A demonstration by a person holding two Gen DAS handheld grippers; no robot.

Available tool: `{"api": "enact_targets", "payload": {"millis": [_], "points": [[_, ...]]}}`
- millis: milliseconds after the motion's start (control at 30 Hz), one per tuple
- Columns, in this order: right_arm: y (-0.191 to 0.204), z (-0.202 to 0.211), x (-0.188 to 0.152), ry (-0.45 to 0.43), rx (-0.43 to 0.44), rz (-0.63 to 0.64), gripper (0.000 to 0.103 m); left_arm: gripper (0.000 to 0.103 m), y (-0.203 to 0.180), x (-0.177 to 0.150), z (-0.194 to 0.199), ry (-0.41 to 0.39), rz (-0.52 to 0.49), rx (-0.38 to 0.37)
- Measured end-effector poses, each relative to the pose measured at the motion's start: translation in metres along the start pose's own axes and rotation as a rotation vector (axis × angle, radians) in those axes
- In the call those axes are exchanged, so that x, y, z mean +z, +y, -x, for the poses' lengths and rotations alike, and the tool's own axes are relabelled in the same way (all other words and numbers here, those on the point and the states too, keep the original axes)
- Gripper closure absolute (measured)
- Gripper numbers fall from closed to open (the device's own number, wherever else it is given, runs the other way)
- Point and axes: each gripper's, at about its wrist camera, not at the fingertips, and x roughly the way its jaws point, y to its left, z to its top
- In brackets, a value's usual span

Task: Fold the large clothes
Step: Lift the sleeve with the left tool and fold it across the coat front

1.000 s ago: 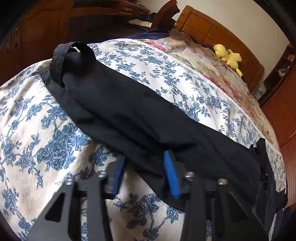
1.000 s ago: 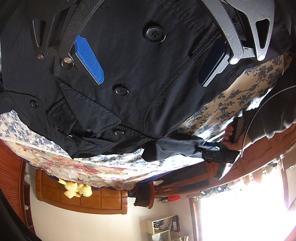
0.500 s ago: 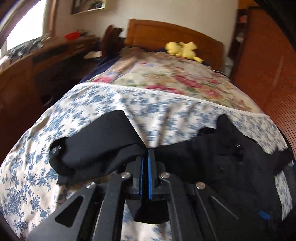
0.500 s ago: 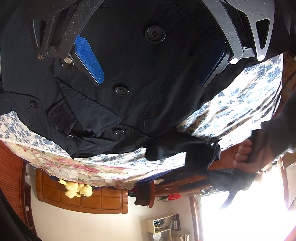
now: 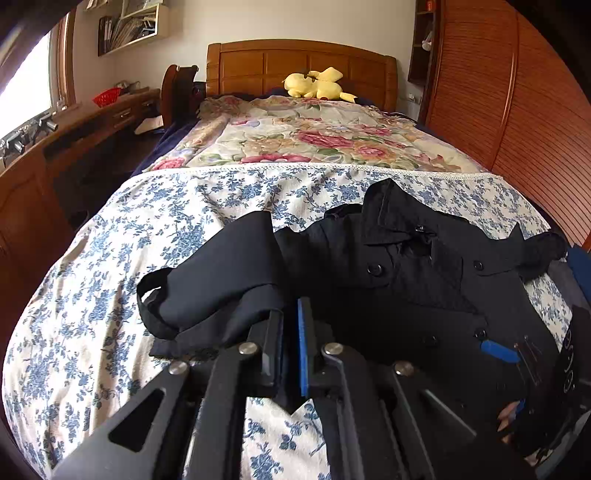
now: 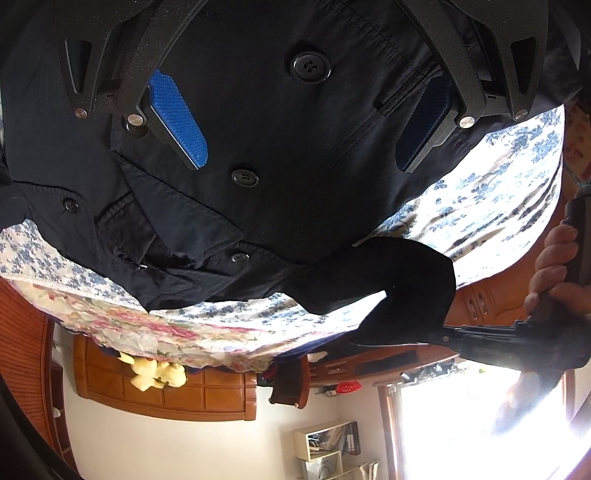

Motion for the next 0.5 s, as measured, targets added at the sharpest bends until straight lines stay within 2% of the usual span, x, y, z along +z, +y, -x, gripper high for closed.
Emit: {"api": "enact_targets", "payload": {"millis": [133, 200, 300, 500], "points": [[0.002, -0.001, 0.0, 0.004, -0.002, 0.01, 0.0, 0.086, 0.001, -0.004, 0.024, -0.039, -0.005, -0.021], [0.003, -0.001, 0.0, 0.006, -0.004, 0.013, 0.0, 0.075, 0.001, -0.006, 0.034, -0.052, -0.001, -0.038], [0.003, -0.001, 0.0, 0.006, -0.004, 0.013, 0.0, 0.064, 0.0, -0.01, 0.047, -0.07, -0.001, -0.057], [0.003, -0.001, 0.0, 0.006, -0.004, 0.012, 0.0, 0.056, 0.001, -0.024, 0.048, -0.024, -0.013, -0.07]]}}
